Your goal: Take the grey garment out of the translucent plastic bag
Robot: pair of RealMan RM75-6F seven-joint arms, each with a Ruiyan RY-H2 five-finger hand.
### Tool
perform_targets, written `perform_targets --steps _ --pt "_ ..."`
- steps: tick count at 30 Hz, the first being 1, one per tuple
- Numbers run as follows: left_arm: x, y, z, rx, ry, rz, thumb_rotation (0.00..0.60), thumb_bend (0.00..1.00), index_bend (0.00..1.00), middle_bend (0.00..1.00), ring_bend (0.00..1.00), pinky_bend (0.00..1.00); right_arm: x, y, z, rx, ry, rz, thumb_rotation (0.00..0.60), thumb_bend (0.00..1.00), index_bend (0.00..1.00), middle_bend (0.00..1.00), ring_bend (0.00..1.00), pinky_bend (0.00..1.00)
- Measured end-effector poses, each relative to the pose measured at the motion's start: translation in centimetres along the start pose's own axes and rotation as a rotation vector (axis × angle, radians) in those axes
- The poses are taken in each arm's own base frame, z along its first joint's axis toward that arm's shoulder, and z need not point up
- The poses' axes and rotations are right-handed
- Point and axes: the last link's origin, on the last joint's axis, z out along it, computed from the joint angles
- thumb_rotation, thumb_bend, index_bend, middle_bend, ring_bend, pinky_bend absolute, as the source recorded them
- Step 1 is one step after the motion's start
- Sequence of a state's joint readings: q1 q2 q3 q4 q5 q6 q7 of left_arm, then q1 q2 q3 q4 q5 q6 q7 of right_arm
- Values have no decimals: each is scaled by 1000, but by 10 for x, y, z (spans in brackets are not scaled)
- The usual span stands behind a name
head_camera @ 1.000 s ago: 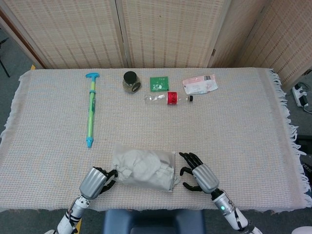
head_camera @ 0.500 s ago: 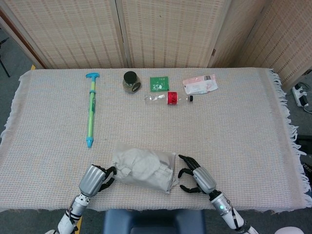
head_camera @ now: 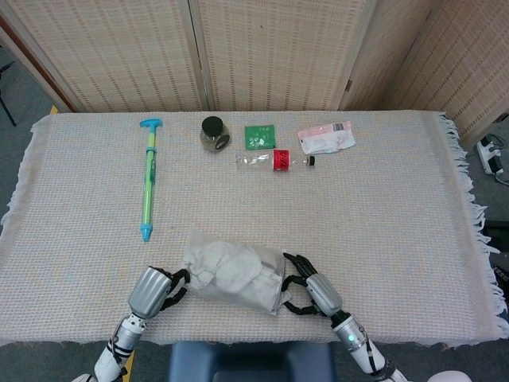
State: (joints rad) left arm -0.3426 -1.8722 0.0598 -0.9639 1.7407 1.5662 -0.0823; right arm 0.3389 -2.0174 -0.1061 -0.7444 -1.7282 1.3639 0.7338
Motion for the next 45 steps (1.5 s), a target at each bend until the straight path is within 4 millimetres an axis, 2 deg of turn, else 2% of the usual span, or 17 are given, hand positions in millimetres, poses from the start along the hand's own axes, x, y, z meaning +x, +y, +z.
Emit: perform_targets --steps 6,9,18,28,34,45 --pt "4 -3 0 8 -3 2 600 519 721 1000 1000 1000 -4 -3 6 8 19 21 600 471 652 64 0 0" --pt "5 -4 1 11 0 2 600 518 721 1000 1000 1000 -2 -5 7 23 53 13 600 522 710 92 0 0" --pt "5 -3 3 14 3 2 600 517 720 1000 1000 1000 5 -4 8 24 100 -29 600 578 755 113 0 0" --pt "8 -9 7 24 9 28 600 517 720 1000 1000 1000 26 -3 4 32 149 -45 600 601 798 138 0 0" --pt "7 -23 11 61 -1 64 600 517 720 1000 1000 1000 50 -4 -5 38 185 -54 600 601 798 139 0 0" --pt "2 -50 26 146 -6 146 600 517 722 1000 1000 1000 116 -5 -30 5 249 -125 600 601 798 139 0 0"
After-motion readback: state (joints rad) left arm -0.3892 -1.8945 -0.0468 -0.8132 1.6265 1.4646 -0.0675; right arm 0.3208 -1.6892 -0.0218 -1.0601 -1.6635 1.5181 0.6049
